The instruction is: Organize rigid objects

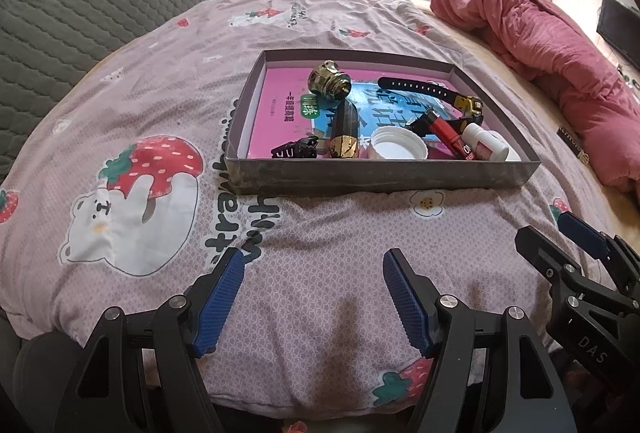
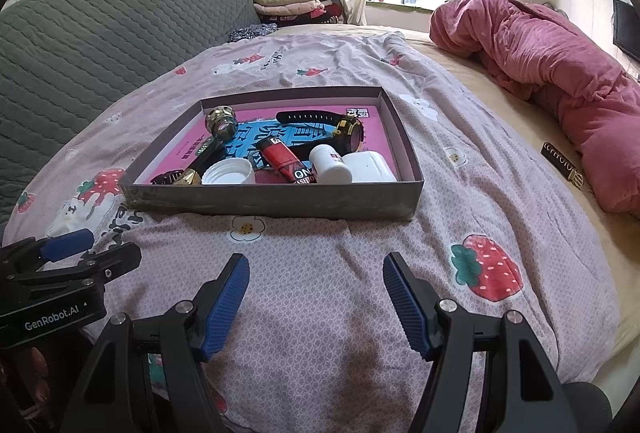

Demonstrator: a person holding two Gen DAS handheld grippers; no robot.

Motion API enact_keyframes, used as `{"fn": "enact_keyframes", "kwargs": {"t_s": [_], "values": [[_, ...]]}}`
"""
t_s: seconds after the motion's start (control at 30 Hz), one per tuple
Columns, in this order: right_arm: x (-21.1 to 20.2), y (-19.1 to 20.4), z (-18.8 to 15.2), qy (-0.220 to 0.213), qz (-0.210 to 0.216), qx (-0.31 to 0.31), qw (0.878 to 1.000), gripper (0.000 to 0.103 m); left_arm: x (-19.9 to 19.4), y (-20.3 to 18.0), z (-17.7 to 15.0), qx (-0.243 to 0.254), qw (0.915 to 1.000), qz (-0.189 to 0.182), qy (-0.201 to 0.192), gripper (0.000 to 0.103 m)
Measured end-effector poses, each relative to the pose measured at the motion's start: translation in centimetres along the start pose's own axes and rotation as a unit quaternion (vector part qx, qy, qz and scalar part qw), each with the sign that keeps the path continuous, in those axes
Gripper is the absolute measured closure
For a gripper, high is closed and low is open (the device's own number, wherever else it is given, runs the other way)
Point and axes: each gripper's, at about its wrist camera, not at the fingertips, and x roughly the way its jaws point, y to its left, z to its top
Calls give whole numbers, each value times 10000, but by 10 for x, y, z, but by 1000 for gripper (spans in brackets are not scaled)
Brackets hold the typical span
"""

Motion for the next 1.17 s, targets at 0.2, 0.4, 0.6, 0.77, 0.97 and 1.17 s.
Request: {"fn": "enact_keyframes", "kwargs": {"t_s": [0.2, 0.4, 0.6, 0.77, 0.97, 1.17], "values": [[0, -1, 0, 11, 1, 7, 10000, 34, 2, 0, -1, -20, 10000, -28, 41, 30], [0, -1, 0, 12, -24, -14, 10000, 34, 3, 1, -2, -21, 10000, -24, 25, 30], [-2, -2, -1, 11, -50, -25, 10000, 34, 4, 2, -2, -62, 9999, -22, 75, 30], [0, -2, -1, 40, -37, -22, 10000, 34, 7, 2, -3, -55, 9999, -8, 111, 30], [1, -2, 0, 43, -34, -25, 10000, 34, 7, 1, -3, -9, 9999, 5, 102, 30], [2, -2, 1, 20, -52, 0, 10000, 34, 9, 1, -2, 15, 9999, -129, 79, 30]]}}
